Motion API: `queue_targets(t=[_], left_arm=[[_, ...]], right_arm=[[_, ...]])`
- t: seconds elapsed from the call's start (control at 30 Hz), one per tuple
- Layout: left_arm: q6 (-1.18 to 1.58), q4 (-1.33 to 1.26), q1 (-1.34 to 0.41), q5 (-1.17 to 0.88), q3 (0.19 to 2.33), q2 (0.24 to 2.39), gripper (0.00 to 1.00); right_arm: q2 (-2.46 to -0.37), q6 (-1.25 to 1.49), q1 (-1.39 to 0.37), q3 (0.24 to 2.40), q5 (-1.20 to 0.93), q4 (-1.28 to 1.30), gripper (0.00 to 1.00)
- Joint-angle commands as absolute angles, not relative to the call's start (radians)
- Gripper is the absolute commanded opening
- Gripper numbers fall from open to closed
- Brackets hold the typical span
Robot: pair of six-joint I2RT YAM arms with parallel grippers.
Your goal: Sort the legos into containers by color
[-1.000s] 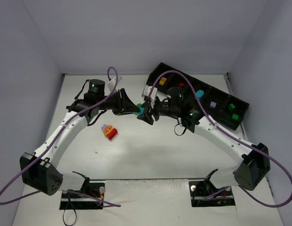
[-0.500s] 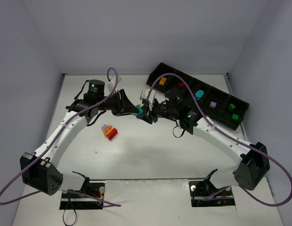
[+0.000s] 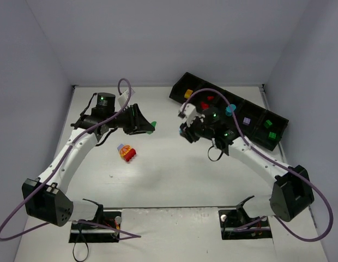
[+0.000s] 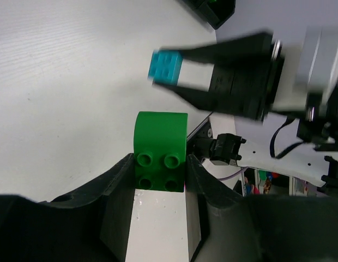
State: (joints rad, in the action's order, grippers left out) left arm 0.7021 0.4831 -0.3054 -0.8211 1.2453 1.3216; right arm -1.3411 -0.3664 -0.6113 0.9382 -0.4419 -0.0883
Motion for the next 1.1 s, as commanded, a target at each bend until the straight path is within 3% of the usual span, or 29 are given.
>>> queue_targets(t=[0.0, 0.23, 0.6, 0.77, 0.8, 0.9, 1.0, 1.07], left_arm=[[0.661, 0.479, -0.304, -0.810, 1.282, 1.267, 0.10], [0.624, 0.518, -0.304, -0.758, 1.209, 1.210, 0.10], [0.601, 0.552, -0.304, -0.704, 1.160, 1.126, 0.10], [0.598, 0.538, -0.304, -0.701, 1.144, 1.100, 0.11], [0.595, 0.535, -0.304, -0.700, 1.141, 1.097, 0.11], [0.589, 0.528, -0.304, -0.703, 1.138, 1.094, 0.11], [0.586, 0.502, -0.304, -0.707, 1.134, 1.091, 0.11], [0.578, 0.492, -0.304, -0.709, 1.132, 1.089, 0.11]], right_arm=[[-1.382, -0.273, -0.474, 1.004, -0.243, -0.155, 0.00], [-1.609, -0.097, -0.258, 1.213, 0.049, -0.137, 0.00], [-1.896, 0.049, -0.141, 1.445, 0.169, -0.069, 0.04], [-1.956, 0.086, -0.126, 1.508, 0.178, -0.049, 0.18], [-1.966, 0.086, -0.126, 1.515, 0.176, -0.045, 0.31], [-1.973, 0.087, -0.124, 1.542, 0.170, -0.023, 0.52], [-1.948, 0.089, -0.126, 1.548, 0.158, -0.012, 0.67], [-1.916, 0.092, -0.124, 1.543, 0.158, -0.005, 0.70]])
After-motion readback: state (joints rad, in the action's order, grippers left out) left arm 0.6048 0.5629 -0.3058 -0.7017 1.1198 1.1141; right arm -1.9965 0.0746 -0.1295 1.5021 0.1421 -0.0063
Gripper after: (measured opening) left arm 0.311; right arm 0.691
